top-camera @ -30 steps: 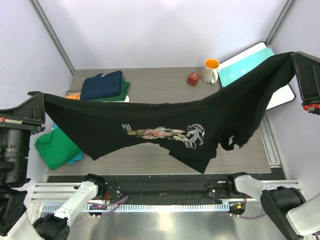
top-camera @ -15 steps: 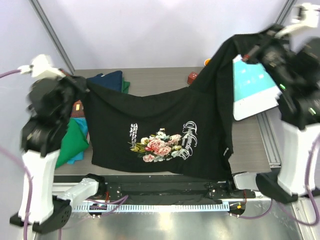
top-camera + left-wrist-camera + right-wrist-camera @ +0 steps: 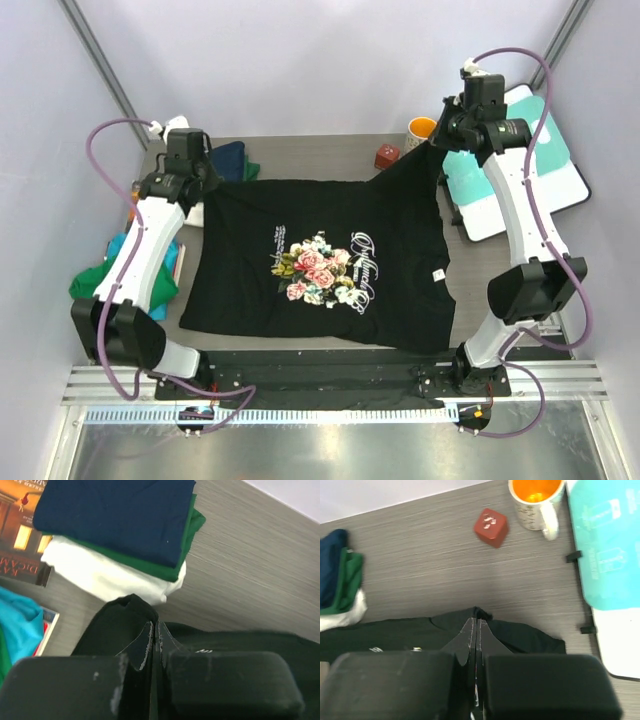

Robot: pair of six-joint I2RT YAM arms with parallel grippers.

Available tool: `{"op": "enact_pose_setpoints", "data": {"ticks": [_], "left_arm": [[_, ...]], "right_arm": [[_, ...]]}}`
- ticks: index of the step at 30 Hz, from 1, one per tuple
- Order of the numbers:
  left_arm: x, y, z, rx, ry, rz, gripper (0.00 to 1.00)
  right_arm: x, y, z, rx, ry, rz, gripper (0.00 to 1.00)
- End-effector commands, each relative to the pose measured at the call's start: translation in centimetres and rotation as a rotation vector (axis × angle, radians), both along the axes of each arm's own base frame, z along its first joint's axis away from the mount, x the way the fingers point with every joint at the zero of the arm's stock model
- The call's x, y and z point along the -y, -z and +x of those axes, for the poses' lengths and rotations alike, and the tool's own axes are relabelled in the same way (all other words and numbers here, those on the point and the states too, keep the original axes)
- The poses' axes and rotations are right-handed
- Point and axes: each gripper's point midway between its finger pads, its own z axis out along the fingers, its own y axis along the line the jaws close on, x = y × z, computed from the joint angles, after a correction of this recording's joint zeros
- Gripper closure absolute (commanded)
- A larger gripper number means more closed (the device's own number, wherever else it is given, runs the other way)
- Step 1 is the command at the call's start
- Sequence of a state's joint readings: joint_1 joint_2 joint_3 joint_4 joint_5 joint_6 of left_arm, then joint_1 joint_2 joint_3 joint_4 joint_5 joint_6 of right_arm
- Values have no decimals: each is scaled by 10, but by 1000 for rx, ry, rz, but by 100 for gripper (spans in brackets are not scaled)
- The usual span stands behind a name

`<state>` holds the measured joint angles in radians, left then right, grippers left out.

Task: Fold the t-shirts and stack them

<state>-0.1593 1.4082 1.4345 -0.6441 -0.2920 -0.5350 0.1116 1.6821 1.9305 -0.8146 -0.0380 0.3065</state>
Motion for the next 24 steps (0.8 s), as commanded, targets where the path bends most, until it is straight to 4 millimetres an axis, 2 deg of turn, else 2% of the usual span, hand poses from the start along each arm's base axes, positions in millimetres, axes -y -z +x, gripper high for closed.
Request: {"op": "enact_pose_setpoints", "data": {"ticks": [1, 2, 3, 4, 5, 6, 8, 9, 11, 13, 18, 19, 20, 21, 24], "left_arm": [[-7, -12, 49, 82, -10, 45, 100], [-7, -5, 56, 65, -2, 51, 100], [-6, -6, 64, 70, 7, 47, 100], [-7, 10, 76, 40, 8, 56, 100], [-7, 16, 82, 28, 16, 65, 100], [-8, 15, 89, 29, 17, 71, 100], [-8, 37, 102, -25, 20, 86, 100], [-9, 36, 108, -25, 13, 89, 100], [-10, 53, 115, -62, 3, 98, 100], [-13, 55, 122, -67, -16, 105, 100], [-20, 85, 141, -148, -56, 149, 100], [-25, 90, 140, -174, -74, 169, 100], [-26, 84, 146, -161, -83, 175, 100], [-29, 98, 146, -201, -89, 188, 100], [-38, 98, 152, -219, -118, 208, 100]], "right_arm": [[34, -21, 29, 103, 90, -64, 99], [35, -6, 42, 73, 91, -59, 99], [36, -2, 47, 68, 87, -49, 99], [30, 3, 53, 59, 60, -33, 99], [28, 6, 60, 57, 51, -27, 99], [23, 26, 71, 19, 30, -16, 99], [20, 36, 84, 7, 22, -6, 99], [19, 56, 92, -29, 16, -8, 99], [21, 61, 100, -30, 26, -23, 99], [27, 75, 108, -52, 39, -35, 99], [33, 86, 118, -64, 48, -24, 99], [34, 89, 120, -67, 49, -24, 99], [39, 90, 122, -66, 58, -25, 99], [41, 91, 123, -69, 64, -20, 99], [42, 94, 126, -69, 65, -21, 99]]}}
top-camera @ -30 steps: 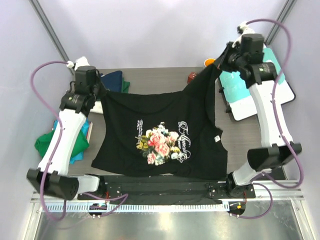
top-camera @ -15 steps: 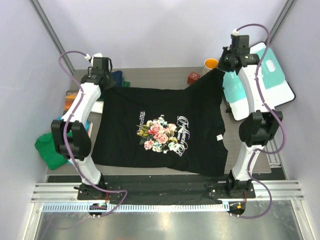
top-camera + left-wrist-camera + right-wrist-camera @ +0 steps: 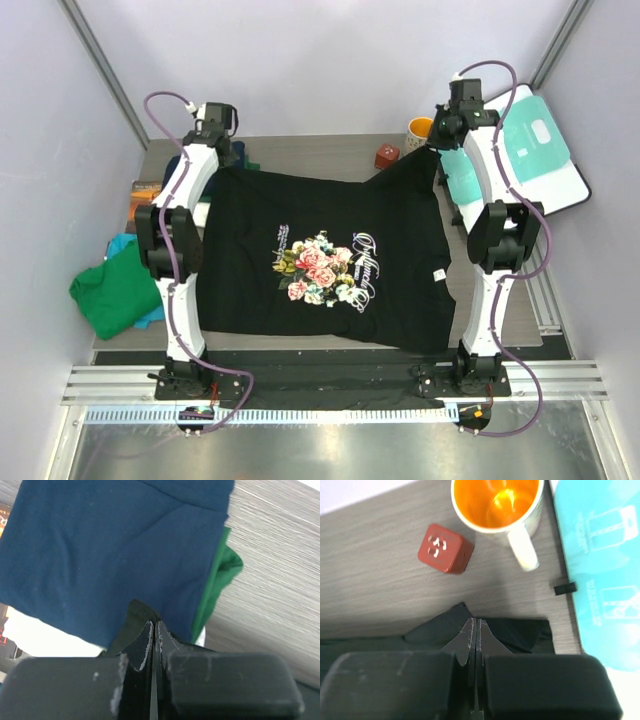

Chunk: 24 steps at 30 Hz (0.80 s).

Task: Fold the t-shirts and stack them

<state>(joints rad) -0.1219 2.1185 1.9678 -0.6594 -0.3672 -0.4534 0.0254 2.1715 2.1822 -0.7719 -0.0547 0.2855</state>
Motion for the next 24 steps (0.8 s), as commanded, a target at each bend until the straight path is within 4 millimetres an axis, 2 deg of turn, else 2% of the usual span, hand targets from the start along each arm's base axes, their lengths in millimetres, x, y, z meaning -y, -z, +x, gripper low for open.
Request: {"op": "enact_pose_setpoints", "data": {"ticks": [1, 2, 4, 10, 17, 18, 20, 21, 22, 23, 24], "left_arm": [[-29, -1, 4, -37, -75, 83, 100], [-31, -5, 7, -31, -83, 85, 100], [-36, 1, 6, -63, -91, 89, 100], [-34, 4, 3, -79, -59, 78, 100], [-18, -3, -12, -102, 15, 11, 100], [-15, -19, -12, -57, 28, -6, 100], [-5, -20, -17, -50, 70, -47, 100], [-2, -33, -17, -14, 83, -63, 100], [2, -36, -20, -10, 97, -79, 100], [14, -39, -21, -4, 141, -116, 100], [19, -48, -24, 11, 162, -127, 100]], "right_arm": [[6, -39, 17, 122, -2, -4, 99], [20, -37, 18, 121, 19, -1, 99], [21, -33, 18, 112, 12, 4, 99], [3, -22, 13, 80, -50, 69, 99], [-9, -49, -12, 105, -87, 86, 99], [-10, -52, -16, 108, -88, 86, 99], [-11, -61, -29, 114, -94, 89, 99], [-11, -56, -35, 96, -95, 93, 99], [-11, -70, -43, 118, -98, 92, 99], [-11, -72, -49, 117, -97, 89, 99], [-10, -66, -55, 101, -96, 85, 99]]}}
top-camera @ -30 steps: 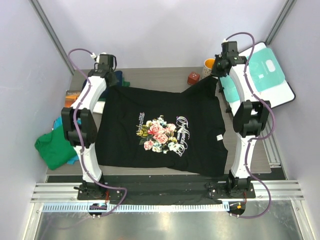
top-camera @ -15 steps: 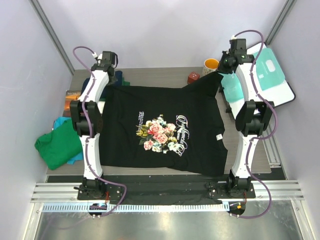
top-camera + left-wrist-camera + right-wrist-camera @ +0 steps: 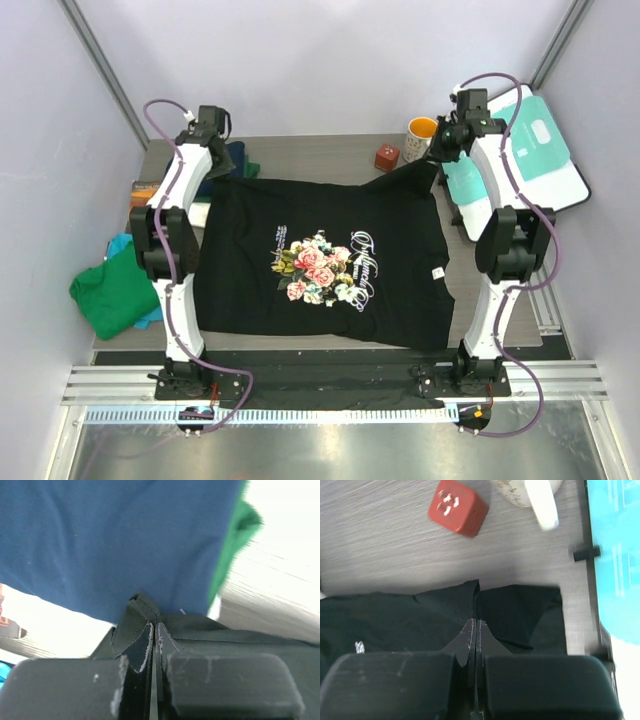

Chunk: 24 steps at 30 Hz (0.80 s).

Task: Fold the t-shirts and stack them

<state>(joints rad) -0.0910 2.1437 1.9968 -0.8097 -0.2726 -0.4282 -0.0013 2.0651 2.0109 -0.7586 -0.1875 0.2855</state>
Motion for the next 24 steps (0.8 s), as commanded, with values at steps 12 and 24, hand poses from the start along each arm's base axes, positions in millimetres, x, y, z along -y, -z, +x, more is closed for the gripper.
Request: {"op": "enact_pose_setpoints", "data": {"ticks": [12, 24], "left_arm": [[40, -74, -52, 107, 169, -30, 100], [11, -65, -93, 30, 52, 61, 100]], "right_arm": [[-5, -60, -87, 76, -46, 4, 99], [-34, -49, -122, 22, -105, 20, 99]]}}
